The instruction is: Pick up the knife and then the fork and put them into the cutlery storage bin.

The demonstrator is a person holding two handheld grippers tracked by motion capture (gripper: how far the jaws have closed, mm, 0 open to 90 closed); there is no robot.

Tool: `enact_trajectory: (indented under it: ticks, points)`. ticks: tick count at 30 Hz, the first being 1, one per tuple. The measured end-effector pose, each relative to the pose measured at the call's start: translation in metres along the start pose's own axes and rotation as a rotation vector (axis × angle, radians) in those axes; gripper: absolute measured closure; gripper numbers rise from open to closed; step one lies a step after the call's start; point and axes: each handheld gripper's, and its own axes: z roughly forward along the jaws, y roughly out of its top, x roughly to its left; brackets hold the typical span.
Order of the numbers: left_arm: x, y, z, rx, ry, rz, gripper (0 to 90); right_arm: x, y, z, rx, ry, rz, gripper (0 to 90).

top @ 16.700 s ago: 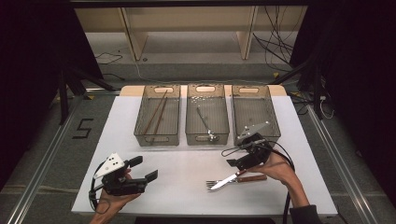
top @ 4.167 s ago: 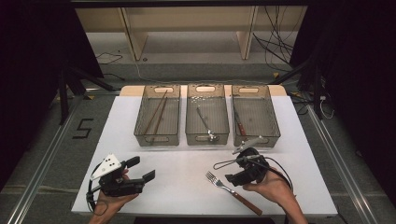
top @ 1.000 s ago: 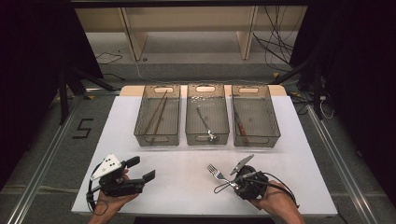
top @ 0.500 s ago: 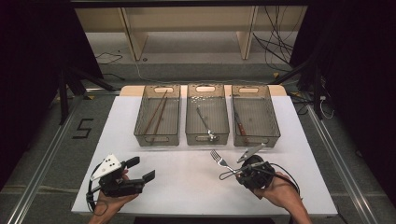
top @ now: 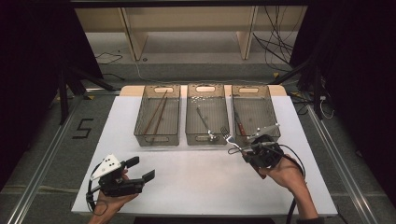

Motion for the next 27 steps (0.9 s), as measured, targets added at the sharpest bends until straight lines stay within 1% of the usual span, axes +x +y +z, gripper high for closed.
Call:
enact_trajectory:
  ticks: [4, 11, 14, 16, 25, 27]
  points:
    - [0.0, 0.0, 0.0, -0.001, -0.001, -0.003, 16.1, -0.011, 0.006, -0.003, -0.03, -0.005, 0.023, 77.6]
    - [0.0, 0.0, 0.0, -0.002, -0.003, -0.002, 16.1, -0.026, 0.022, -0.003, -0.074, -0.031, 0.052, 77.6]
    - [0.0, 0.0, 0.001, -0.005, -0.002, -0.008, 16.1, -0.033, 0.029, -0.004, -0.092, -0.041, 0.067, 77.6]
    - [0.0, 0.0, 0.0, -0.002, -0.003, -0.004, 16.1, -0.037, 0.033, -0.004, -0.104, -0.048, 0.076, 77.5]
    - [0.0, 0.0, 0.001, -0.004, -0.004, -0.006, 16.1, -0.053, 0.052, -0.004, -0.113, -0.073, 0.117, 77.6]
    - [0.0, 0.0, 0.001, -0.006, -0.004, -0.007, 16.1, -0.057, 0.056, -0.003, -0.113, -0.08, 0.119, 77.6]
